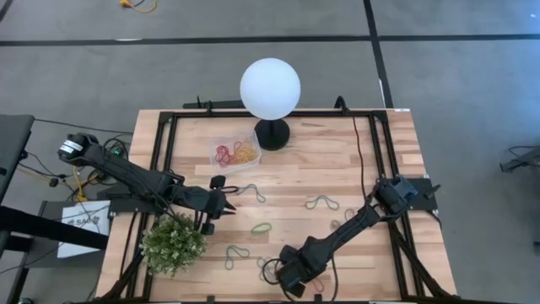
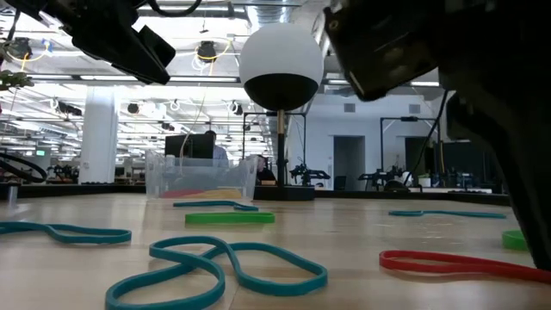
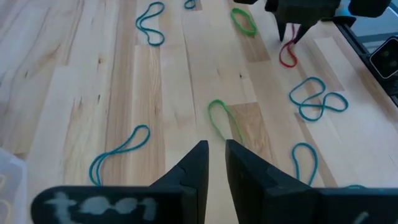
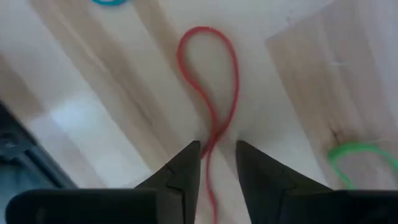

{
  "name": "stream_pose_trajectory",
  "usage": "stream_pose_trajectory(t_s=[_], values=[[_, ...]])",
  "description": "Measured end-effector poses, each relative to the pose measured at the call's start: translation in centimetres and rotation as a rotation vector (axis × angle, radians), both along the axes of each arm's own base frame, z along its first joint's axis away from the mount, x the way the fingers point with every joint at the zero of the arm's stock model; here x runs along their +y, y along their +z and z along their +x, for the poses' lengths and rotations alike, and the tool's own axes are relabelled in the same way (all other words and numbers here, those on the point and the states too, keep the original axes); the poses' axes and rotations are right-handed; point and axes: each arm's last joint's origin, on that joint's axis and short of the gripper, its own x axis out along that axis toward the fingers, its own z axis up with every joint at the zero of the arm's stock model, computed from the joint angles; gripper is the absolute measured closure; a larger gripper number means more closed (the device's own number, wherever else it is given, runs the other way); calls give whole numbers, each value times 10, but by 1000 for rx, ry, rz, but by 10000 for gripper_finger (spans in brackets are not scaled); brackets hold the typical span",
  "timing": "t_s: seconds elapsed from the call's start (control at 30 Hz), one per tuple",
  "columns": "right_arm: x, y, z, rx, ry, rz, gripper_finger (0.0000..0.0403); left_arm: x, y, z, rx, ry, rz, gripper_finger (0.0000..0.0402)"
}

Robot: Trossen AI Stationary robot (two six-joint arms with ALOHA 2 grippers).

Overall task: Pick and place items into bin
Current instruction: Put the red rubber band into the transparent bin

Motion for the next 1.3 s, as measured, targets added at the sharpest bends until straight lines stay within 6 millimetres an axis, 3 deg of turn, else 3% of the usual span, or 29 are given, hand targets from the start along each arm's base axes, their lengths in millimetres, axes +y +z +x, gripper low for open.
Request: stream_pose_trajectory(t_s=[0.13,0.3,0.4,0.53,0.67,0.8,0.9,1.0,1.13,1.3], values=[[0,-5,0,-7,8,-45,331,0,0,0,-6,17,12,356],[3,-4,-3,-38,30,-86,391,1,1,0,-10,20,13,356],[5,1,-5,-86,108,-129,394,1,4,0,-35,32,16,356],[-6,17,-2,-122,163,-307,400,3,6,-2,-52,36,79,356],[-28,57,2,-180,225,-515,401,5,13,-4,-83,43,124,356],[-62,81,11,-195,260,-659,402,7,23,-10,-114,40,130,356],[-102,104,23,-216,281,-776,402,9,27,-15,-122,53,135,356],[-144,115,41,-236,251,-842,402,11,30,-19,-129,70,144,356],[-197,121,73,-326,244,-855,402,13,34,-24,-148,86,166,356],[-246,121,111,-648,324,-696,403,13,43,-34,-220,251,263,356]])
